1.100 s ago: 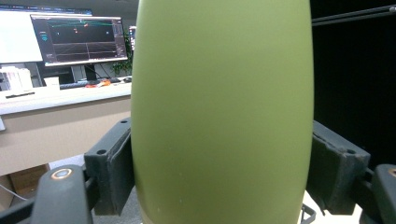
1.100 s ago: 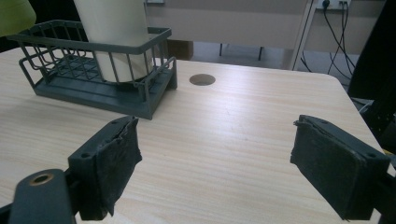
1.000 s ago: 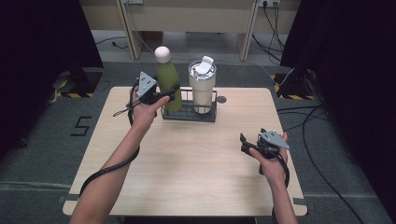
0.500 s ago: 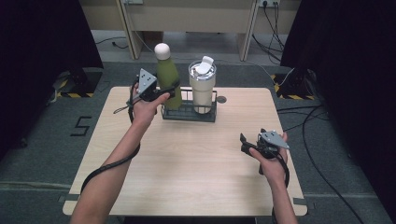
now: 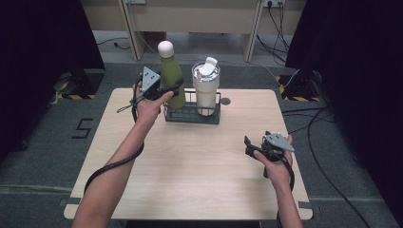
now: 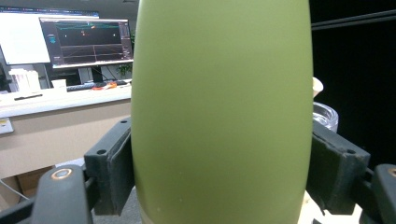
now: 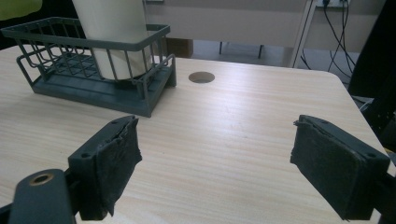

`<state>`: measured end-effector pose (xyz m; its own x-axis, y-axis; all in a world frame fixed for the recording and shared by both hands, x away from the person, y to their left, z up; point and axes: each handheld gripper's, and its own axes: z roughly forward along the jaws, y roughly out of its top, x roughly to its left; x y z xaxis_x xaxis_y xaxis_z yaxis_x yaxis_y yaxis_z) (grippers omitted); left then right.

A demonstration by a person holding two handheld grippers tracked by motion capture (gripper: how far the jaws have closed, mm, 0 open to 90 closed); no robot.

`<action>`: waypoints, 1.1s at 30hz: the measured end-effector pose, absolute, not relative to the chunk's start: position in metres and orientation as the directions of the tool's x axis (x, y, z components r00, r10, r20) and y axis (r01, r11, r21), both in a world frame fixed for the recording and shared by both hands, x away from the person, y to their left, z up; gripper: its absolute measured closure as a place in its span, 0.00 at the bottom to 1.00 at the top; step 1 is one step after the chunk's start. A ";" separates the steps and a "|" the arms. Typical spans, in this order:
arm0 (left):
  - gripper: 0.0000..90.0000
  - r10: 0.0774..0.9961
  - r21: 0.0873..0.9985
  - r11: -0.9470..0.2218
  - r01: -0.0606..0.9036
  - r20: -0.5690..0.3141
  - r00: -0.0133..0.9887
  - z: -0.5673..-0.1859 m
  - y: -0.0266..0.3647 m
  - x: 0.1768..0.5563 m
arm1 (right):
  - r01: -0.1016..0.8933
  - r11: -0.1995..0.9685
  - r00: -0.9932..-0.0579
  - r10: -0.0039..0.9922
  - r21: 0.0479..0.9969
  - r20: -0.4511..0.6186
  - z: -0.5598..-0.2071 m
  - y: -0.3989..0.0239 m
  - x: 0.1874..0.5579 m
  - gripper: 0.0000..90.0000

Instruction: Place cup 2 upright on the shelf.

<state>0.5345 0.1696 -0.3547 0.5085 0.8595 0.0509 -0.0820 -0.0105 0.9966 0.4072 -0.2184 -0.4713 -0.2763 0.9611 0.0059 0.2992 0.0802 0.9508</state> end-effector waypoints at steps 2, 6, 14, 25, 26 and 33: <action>0.23 0.860 0.997 -0.009 -0.080 0.049 0.508 -0.355 0.169 0.536 | 0.299 0.083 -0.276 0.961 0.951 0.003 -0.471 -0.219 0.407 0.17; 0.23 0.862 0.997 -0.001 -0.072 0.037 0.506 -0.356 0.168 0.540 | 0.300 0.083 -0.276 0.961 0.950 0.003 -0.472 -0.219 0.407 0.17; 0.23 0.862 0.998 -0.005 -0.070 0.039 0.506 -0.355 0.166 0.545 | 0.303 0.081 -0.277 0.961 0.949 0.006 -0.473 -0.219 0.407 0.17; 0.23 0.867 0.998 -0.003 -0.063 0.034 0.497 -0.354 0.163 0.554 | 0.304 0.082 -0.276 0.961 0.949 0.005 -0.474 -0.219 0.408 0.17; 0.23 0.868 0.998 -0.005 -0.062 0.035 0.496 -0.354 0.163 0.554 | 0.304 0.082 -0.277 0.961 0.949 0.006 -0.474 -0.219 0.408 0.17; 0.23 0.871 0.998 -0.008 -0.055 0.034 0.490 -0.354 0.163 0.561 | 0.302 0.087 -0.276 0.961 0.949 -0.001 -0.474 -0.220 0.408 0.17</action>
<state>0.5609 0.1626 -0.3543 0.4900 0.8710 0.0337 -0.0553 -0.0076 0.9984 0.4078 -0.2197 -0.4741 -0.2759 0.9612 -0.0005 0.3018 0.0872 0.9494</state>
